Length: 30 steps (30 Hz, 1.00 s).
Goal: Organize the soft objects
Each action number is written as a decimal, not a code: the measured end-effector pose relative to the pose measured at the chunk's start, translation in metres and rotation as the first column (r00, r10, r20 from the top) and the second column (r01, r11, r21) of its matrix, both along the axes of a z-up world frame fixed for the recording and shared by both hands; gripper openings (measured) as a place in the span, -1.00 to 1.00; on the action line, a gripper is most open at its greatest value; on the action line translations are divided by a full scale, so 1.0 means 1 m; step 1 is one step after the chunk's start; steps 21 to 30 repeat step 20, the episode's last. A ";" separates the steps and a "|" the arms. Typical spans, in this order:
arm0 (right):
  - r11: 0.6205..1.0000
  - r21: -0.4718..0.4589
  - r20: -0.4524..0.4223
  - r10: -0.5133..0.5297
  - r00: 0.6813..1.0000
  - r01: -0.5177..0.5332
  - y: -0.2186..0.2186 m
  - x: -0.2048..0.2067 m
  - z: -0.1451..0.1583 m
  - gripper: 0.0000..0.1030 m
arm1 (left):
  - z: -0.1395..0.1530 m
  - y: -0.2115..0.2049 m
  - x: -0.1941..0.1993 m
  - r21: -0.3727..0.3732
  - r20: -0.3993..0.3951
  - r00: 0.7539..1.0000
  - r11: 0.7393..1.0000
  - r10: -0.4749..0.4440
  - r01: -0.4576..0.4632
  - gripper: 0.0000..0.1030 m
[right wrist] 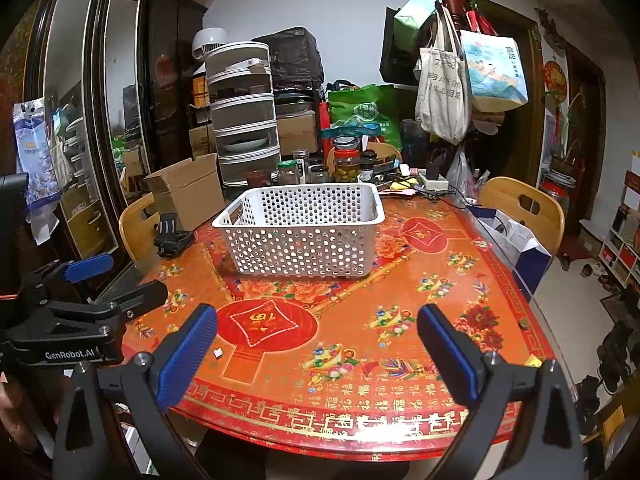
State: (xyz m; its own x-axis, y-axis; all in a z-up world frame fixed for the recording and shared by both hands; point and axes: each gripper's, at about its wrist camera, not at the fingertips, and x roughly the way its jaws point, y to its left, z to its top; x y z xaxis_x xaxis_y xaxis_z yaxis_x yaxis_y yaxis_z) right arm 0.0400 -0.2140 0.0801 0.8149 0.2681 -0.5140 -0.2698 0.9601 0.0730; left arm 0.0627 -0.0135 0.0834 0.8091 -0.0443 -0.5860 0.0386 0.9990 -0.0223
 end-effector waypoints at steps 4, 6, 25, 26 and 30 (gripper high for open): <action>1.000 -0.001 0.000 0.000 1.000 0.000 0.000 0.000 0.000 0.94 | 0.000 0.000 0.000 0.000 0.000 1.000 1.000 0.000 0.000 1.00; 1.000 0.000 0.000 0.000 1.000 0.000 0.000 0.000 0.000 0.94 | 0.000 0.000 0.000 -0.001 0.000 1.000 1.000 0.000 0.000 1.00; 1.000 0.000 -0.001 0.008 1.000 -0.008 0.005 -0.002 0.000 0.94 | -0.003 -0.001 -0.003 0.002 0.017 1.000 1.000 0.000 0.000 1.00; 1.000 0.000 -0.001 0.008 1.000 -0.008 0.005 -0.002 0.000 0.94 | -0.003 -0.001 -0.003 0.002 0.017 1.000 1.000 0.000 0.000 1.00; 1.000 0.000 -0.001 0.008 1.000 -0.008 0.005 -0.002 0.000 0.94 | -0.003 -0.001 -0.003 0.002 0.017 1.000 1.000 0.000 0.000 1.00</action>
